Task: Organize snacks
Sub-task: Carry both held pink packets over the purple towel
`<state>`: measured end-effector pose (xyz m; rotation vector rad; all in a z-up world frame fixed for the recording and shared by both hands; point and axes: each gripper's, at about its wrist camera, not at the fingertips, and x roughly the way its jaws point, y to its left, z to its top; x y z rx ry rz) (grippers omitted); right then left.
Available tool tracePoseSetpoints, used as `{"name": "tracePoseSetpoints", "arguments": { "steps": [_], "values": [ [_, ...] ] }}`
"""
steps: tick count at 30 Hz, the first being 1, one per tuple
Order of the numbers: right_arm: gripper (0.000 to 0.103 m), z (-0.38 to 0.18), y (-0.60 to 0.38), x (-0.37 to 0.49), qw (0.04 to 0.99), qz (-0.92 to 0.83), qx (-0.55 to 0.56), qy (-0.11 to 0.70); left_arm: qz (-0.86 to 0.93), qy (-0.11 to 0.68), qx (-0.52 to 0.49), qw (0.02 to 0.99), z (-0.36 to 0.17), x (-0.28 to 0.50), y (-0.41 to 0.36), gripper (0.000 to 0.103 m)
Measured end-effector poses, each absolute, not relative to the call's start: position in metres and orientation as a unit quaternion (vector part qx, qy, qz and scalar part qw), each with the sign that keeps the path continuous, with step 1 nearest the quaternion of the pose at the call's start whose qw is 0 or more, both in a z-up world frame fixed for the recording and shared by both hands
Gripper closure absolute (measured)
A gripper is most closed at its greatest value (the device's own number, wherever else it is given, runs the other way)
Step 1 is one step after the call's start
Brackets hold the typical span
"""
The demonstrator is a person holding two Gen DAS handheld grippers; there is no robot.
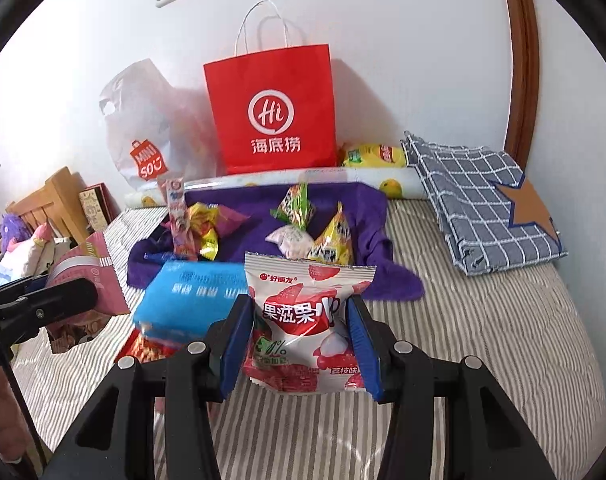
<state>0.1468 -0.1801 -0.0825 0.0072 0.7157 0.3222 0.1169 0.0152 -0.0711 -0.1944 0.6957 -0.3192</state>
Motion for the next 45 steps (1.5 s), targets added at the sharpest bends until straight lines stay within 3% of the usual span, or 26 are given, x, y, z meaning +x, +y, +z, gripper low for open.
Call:
{"name": "tracePoseSetpoints", "arguments": {
  "steps": [27, 45],
  "values": [
    [0.057, -0.053, -0.161, 0.235, 0.939, 0.153, 0.008, 0.307, -0.121, 0.312, -0.105, 0.936, -0.047, 0.215, 0.033, 0.053],
    [0.057, -0.108, -0.156, 0.291, 0.922, 0.143, 0.03, 0.358, -0.08, 0.322, -0.082, 0.94, -0.088, 0.259, 0.042, 0.053]
  ]
}}
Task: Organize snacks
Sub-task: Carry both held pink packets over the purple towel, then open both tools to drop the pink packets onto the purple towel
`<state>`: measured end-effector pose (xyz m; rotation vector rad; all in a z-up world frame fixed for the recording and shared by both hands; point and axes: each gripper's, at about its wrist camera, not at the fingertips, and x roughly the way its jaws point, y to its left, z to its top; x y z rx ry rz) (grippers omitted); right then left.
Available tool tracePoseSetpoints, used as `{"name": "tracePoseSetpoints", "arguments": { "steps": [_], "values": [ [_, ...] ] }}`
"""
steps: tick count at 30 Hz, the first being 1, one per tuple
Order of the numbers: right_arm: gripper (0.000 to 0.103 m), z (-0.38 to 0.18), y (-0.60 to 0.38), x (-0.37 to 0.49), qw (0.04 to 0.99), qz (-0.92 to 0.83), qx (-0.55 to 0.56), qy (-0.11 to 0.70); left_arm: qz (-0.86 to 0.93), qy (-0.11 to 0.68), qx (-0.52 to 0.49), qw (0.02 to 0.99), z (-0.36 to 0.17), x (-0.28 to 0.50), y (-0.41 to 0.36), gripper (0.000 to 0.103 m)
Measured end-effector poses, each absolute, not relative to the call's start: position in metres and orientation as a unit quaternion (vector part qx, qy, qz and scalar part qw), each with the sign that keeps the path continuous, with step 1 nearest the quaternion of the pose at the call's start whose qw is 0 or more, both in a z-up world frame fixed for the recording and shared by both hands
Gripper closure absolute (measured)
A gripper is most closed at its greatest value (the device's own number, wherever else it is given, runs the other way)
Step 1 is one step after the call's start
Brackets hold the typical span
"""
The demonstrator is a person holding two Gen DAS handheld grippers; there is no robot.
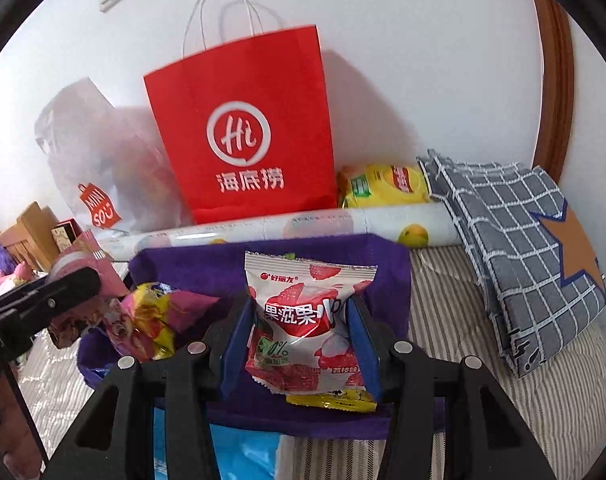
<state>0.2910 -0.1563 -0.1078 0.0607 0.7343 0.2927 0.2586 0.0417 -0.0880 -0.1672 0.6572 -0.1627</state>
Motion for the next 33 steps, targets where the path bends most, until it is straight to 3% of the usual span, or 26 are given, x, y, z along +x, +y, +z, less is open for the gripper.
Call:
{"name": "tracePoseSetpoints", "arguments": {
  "steps": [33],
  "values": [
    [0.057, -0.126, -0.148, 0.29, 0.927, 0.12, -0.012, 0.355, -0.088, 0.366, -0.1, 0.921, -0.114, 0.271, 0.038, 0.053]
  ]
}}
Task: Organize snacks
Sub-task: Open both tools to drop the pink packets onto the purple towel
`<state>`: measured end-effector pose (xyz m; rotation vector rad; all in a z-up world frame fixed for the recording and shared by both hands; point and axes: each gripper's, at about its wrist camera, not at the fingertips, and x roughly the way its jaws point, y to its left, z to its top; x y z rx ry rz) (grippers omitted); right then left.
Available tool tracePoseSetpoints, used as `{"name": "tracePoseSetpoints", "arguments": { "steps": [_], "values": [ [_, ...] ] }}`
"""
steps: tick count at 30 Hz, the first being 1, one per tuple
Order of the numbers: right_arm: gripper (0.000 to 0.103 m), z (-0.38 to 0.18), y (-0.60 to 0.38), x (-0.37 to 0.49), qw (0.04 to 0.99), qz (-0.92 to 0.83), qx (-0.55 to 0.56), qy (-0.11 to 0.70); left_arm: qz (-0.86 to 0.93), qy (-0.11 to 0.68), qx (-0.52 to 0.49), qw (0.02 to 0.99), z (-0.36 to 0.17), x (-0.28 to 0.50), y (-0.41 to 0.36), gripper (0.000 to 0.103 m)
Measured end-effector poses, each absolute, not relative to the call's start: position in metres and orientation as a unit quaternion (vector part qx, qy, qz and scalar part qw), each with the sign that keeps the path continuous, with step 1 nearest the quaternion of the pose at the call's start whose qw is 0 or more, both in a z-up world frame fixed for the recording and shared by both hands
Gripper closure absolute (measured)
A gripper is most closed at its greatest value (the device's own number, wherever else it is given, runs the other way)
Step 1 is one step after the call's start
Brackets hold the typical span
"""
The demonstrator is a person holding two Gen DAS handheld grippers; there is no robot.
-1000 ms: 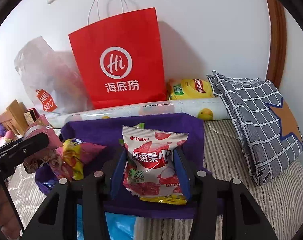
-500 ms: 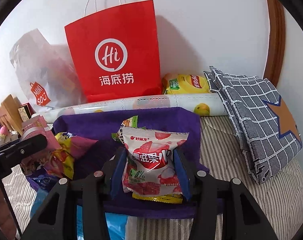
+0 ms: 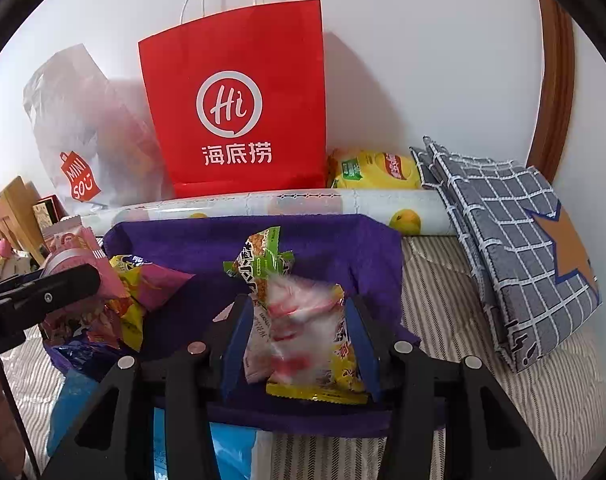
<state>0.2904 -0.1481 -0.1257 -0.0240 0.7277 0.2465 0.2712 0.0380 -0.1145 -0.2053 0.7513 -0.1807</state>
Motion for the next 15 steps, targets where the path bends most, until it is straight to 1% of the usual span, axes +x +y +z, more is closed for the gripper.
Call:
{"name": "tracePoseSetpoints", "arguments": {
  "steps": [15],
  "values": [
    [0.057, -0.1267, -0.1475, 0.2872, 0.927, 0.125, -0.01, 0.354, -0.086, 0.37, -0.093, 0.92, -0.118, 0.2723, 0.0356, 0.053]
  ]
}}
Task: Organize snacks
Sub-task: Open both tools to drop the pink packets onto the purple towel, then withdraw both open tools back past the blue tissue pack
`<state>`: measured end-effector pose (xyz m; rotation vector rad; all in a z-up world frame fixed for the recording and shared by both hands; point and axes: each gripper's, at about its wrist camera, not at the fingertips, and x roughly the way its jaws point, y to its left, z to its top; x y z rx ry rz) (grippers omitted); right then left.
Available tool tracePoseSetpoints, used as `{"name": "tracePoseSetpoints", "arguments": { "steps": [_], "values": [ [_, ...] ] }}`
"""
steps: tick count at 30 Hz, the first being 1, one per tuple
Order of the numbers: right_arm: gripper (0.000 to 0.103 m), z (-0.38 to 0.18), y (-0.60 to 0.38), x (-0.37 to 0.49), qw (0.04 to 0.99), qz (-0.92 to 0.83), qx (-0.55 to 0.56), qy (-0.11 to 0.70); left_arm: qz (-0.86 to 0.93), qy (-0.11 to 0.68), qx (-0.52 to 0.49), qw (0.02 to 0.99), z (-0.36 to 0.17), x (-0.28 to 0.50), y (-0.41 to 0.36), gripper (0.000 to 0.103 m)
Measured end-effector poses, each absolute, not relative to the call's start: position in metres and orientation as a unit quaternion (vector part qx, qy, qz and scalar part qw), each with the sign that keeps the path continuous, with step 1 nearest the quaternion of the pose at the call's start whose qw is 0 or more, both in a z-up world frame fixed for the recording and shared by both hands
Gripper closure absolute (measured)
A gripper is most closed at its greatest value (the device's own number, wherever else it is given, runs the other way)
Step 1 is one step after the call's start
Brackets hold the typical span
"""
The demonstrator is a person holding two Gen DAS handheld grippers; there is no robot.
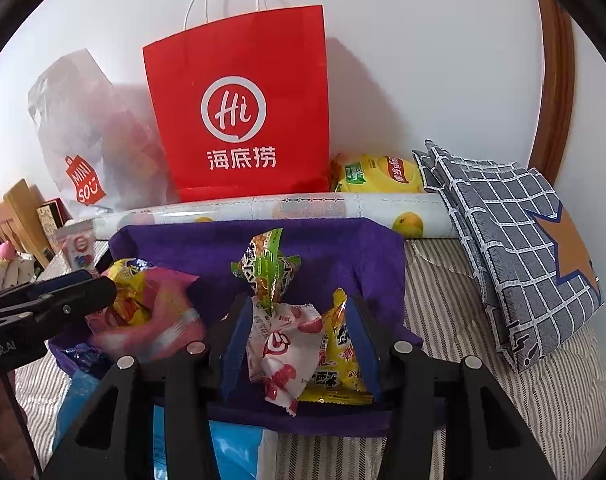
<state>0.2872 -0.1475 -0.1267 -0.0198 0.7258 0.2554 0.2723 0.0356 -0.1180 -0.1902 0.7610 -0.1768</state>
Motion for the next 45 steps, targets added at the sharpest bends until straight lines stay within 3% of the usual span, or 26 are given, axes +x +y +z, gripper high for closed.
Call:
{"name": "tracePoseSetpoints", "arguments": {
  "steps": [13, 20, 24, 37, 45],
  "values": [
    [0.055, -0.123, -0.15, 0.284, 0.925, 0.137, 0.01, 0.355, -0.081, 0.389, -0.09, 0.913, -0.125, 0.277, 0.033, 0.048],
    [0.054, -0.12, -0.15, 0.281, 0.925, 0.142, 0.016, 0.352, -0.101, 0.397, -0.106, 0.906, -0.124, 0.278, 0.033, 0.03],
    [0.054, -0.12, -0.15, 0.281, 0.925, 0.141, 0.016, 0.353, -0.093, 0.393, -0.108, 0.908, -0.123, 0.277, 0.033, 0.025],
    [0.052, -0.114, -0.155, 0.274, 0.928, 0.143, 0.031, 0.342, -0.108, 0.367, -0.108, 0.918, -0.113, 0.27, 0.03, 0.023],
    [0.043, -0.101, -0.158, 0.265, 0.94, 0.139, 0.018, 0.311, -0.132, 0.333, -0.098, 0.928, -0.098, 0.257, 0.022, 0.023]
  ]
}}
